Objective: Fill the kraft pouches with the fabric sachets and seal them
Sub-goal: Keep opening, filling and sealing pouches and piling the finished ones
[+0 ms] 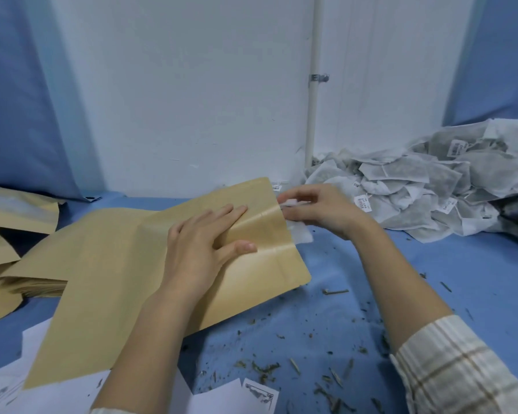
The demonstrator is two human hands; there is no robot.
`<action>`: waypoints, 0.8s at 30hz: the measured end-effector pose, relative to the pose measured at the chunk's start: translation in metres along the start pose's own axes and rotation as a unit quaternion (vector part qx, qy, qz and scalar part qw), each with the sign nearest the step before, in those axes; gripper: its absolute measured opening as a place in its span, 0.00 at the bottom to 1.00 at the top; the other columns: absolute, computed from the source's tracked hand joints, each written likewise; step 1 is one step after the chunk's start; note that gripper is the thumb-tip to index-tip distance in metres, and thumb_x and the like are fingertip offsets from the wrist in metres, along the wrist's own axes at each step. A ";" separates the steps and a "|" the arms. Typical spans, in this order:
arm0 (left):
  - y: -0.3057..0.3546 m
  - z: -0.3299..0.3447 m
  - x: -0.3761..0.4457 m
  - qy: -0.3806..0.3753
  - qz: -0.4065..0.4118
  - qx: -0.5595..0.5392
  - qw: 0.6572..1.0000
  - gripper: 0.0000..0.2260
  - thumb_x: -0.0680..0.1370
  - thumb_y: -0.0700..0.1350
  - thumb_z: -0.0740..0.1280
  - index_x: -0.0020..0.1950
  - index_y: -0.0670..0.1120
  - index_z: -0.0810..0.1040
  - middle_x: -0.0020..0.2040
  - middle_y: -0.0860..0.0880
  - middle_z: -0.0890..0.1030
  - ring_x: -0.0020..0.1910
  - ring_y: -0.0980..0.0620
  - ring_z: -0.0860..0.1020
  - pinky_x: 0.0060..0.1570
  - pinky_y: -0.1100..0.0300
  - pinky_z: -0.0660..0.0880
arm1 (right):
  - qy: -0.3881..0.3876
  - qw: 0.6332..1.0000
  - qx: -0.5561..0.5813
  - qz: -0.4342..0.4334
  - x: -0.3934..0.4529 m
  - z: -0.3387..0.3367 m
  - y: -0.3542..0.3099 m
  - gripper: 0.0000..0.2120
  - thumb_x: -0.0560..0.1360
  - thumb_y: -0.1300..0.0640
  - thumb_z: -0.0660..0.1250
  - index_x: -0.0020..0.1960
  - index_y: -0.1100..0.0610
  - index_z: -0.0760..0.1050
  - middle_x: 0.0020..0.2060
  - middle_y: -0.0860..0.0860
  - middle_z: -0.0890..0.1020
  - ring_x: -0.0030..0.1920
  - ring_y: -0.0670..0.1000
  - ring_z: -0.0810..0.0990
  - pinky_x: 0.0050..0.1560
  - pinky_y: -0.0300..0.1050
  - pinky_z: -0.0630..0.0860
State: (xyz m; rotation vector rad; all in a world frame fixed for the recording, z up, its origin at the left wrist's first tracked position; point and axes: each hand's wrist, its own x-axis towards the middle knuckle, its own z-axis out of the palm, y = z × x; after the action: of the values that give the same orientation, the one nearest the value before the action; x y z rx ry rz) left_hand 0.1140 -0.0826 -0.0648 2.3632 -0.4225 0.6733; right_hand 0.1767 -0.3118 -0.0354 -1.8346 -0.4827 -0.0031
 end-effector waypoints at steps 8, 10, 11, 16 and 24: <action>0.005 0.004 0.001 0.027 0.003 0.053 0.998 0.27 0.67 0.66 0.61 0.67 0.64 0.70 0.70 0.59 0.69 0.71 0.55 0.64 0.63 0.64 0.49 | 0.089 0.935 -0.335 -0.075 0.014 0.044 -0.012 0.09 0.70 0.66 0.62 0.32 0.59 0.72 0.28 0.51 0.71 0.33 0.48 0.67 0.28 0.33 0.61; 0.006 0.003 0.001 0.027 0.004 0.028 0.999 0.28 0.66 0.66 0.61 0.66 0.64 0.71 0.70 0.60 0.70 0.71 0.56 0.64 0.65 0.64 0.49 | -0.002 0.963 -0.269 -0.027 0.012 0.044 -0.013 0.14 0.73 0.64 0.63 0.31 0.53 0.68 0.27 0.47 0.72 0.34 0.49 0.70 0.28 0.31 0.62; 0.006 0.002 0.001 0.023 0.009 0.013 1.000 0.27 0.66 0.67 0.61 0.65 0.65 0.71 0.69 0.60 0.70 0.70 0.56 0.65 0.68 0.62 0.50 | -0.065 0.983 -0.173 0.014 0.008 0.044 -0.014 0.13 0.75 0.64 0.63 0.34 0.50 0.71 0.28 0.45 0.76 0.33 0.47 0.75 0.29 0.29 0.67; 0.006 0.003 0.003 -0.015 0.026 -0.015 0.999 0.24 0.64 0.69 0.60 0.61 0.73 0.66 0.69 0.63 0.70 0.71 0.57 0.64 0.67 0.63 0.50 | -0.180 0.971 0.017 0.158 0.000 0.045 -0.002 0.09 0.78 0.63 0.60 0.46 0.50 0.73 0.35 0.46 0.80 0.30 0.41 0.80 0.31 0.36 0.76; 0.004 0.007 0.002 0.012 0.011 0.008 1.000 0.23 0.66 0.67 0.61 0.61 0.73 0.65 0.69 0.61 0.70 0.71 0.55 0.63 0.64 0.65 0.49 | 0.319 0.903 -0.279 0.077 0.017 0.018 0.034 0.11 0.75 0.52 0.61 0.53 0.51 0.78 0.44 0.50 0.80 0.51 0.53 0.78 0.45 0.43 0.71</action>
State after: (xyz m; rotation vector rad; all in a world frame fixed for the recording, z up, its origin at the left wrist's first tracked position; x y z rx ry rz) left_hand 0.1163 -0.0908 -0.0666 2.3651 -0.4349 0.7177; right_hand 0.1993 -0.2977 -0.0679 -2.2732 0.1534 -0.6774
